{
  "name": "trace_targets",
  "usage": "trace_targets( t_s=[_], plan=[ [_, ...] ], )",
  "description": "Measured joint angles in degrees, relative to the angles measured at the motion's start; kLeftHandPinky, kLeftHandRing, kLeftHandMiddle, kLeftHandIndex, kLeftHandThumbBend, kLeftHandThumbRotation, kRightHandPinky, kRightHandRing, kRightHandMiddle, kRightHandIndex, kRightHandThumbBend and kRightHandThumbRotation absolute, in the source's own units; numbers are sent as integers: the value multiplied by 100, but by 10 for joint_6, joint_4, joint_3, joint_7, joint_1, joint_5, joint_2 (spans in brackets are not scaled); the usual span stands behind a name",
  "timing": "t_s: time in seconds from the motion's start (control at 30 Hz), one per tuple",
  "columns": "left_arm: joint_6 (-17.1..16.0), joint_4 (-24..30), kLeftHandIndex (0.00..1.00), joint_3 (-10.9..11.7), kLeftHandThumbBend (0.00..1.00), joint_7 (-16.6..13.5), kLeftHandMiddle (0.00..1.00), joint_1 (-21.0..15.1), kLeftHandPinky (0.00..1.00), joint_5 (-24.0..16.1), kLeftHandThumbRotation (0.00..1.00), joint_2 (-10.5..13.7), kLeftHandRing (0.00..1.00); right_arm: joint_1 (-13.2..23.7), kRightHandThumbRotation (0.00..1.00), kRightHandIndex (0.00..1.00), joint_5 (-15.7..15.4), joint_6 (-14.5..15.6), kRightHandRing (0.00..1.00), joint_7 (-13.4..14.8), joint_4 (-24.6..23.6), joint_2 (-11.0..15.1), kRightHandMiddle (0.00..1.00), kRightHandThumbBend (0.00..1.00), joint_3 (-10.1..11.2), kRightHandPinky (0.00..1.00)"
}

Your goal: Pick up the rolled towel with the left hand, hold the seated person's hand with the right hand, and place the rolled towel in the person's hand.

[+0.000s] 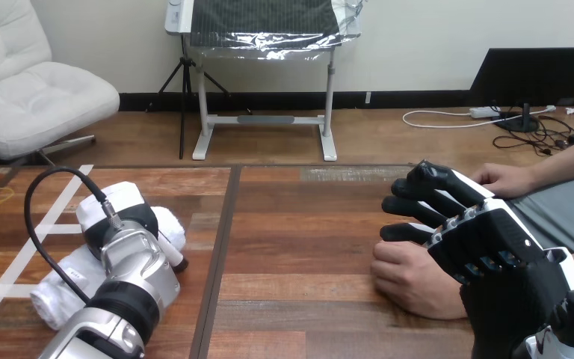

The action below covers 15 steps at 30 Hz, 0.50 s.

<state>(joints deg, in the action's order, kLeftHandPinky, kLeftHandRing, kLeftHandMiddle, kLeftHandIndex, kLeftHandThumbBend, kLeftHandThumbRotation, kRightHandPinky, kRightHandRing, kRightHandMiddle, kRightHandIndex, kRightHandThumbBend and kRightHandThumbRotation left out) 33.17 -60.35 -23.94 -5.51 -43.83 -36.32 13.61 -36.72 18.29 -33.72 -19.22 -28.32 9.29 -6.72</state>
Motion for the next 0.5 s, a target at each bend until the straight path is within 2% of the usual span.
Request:
trace_targets(
  t_s=[0.03,0.2,0.3,0.5],
  plan=[
    [1,-1,72,1,75,-3,61,0,27,1,1,-1,43,0,100,79,0,0,77,0,0,0,79,88,0,68],
    [0,-4,75,7,69,-22,56,0,21,9,0,-5,33,0,100,79,-1,0,77,0,0,0,79,87,1,68],
    [-1,-5,68,11,68,-29,45,0,19,15,0,-6,29,0,100,79,-1,0,77,0,0,-1,79,87,1,68],
    [-14,-6,59,21,66,-49,40,2,20,25,0,-6,29,0,100,79,-1,0,77,0,0,-1,79,87,2,68]
  ],
)
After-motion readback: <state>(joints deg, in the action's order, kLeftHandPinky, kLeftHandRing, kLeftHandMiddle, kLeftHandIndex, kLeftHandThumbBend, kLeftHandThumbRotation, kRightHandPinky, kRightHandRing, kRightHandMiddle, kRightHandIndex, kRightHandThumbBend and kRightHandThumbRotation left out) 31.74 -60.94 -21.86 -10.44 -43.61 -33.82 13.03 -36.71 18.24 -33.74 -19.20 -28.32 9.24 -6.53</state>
